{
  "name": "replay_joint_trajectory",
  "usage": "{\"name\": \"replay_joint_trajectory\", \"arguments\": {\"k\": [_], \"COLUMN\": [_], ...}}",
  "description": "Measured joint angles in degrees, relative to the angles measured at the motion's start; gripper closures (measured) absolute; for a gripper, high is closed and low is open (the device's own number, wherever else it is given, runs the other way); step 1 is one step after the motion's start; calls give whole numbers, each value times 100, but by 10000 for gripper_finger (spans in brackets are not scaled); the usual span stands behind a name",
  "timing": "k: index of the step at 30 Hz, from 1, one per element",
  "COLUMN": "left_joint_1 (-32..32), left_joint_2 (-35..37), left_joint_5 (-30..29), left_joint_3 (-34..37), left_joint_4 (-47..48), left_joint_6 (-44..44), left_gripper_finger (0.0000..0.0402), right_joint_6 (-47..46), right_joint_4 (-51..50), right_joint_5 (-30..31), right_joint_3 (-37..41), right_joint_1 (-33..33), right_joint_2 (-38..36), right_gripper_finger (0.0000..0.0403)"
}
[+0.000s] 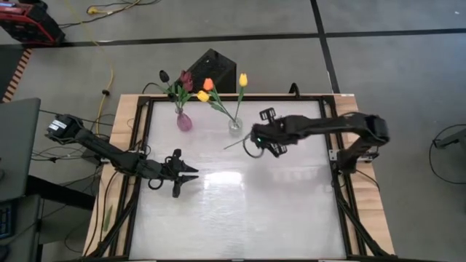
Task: Sort flowers into vase by color
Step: Put the orange flower into the transparent vase
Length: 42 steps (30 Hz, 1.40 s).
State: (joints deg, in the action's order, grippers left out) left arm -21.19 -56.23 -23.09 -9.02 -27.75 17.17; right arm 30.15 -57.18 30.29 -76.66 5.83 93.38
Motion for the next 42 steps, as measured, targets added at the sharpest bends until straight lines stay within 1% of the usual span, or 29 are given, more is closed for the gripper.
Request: {"name": "replay_joint_trajectory", "arguments": {"k": [3, 5, 8, 10, 11, 12, 16, 21, 24, 26, 28, 31, 33, 35, 39, 42], "left_joint_1": [0, 0, 0, 0, 0, 0, 0, 0, 0, 0, 0, 0, 0, 0, 0, 0], "left_joint_2": [0, 0, 0, 0, 0, 0, 0, 0, 0, 0, 0, 0, 0, 0, 0, 0], "left_joint_5": [0, -11, -13, -13, -14, -14, -60, -170, -170, -170, -173, -173, -161, -136, -133, -131], "left_joint_3": [0, 0, 0, 0, 0, 0, 0, 0, 0, 0, 0, 0, 0, 0, 0, 0], "left_joint_4": [1, -2, -21, -32, -37, -49, -138, -229, -227, -226, -225, -224, -223, -221, -214, -197], "left_joint_6": [-6, -9, -9, -6, -5, -4, -12, -37, -39, -41, -81, -127, -127, -129, -151, -151], "left_gripper_finger": [306, 306, 306, 306, 306, 306, 306, 306, 306, 306, 306, 306, 306, 306, 306, 306], "right_joint_6": [673, 1443, 2882, 3731, 4076, 4264, 4475, 4681, 4826, 5094, 5594, 6445, 6855, 6994, 6942, 6902], "right_joint_4": [-45, -49, 44, 261, 432, 537, 689, 732, 835, 1209, 1802, 2799, 3119, 3140, 2918, 2899], "right_joint_5": [946, 1754, 2905, 3656, 4040, 4289, 4313, 4288, 4129, 3985, 3808, 3474, 3403, 3383, 3329, 3313], "right_joint_3": [2, 0, 0, 0, 0, -18, -85, -85, -85, -85, -85, -85, -87, -87, -87, -96], "right_joint_1": [-491, -810, -1208, -1351, -1386, -1400, -1224, -639, -281, -105, 12, 62, 67, 82, 198, 266], "right_joint_2": [-386, -606, -761, -785, -785, -789, -785, -778, -778, -778, -778, -778, -778, -778, -773, -599], "right_gripper_finger": [388, 388, 386, 386, 386, 386, 386, 386, 386, 386, 386, 386, 386, 386, 386, 386]}}
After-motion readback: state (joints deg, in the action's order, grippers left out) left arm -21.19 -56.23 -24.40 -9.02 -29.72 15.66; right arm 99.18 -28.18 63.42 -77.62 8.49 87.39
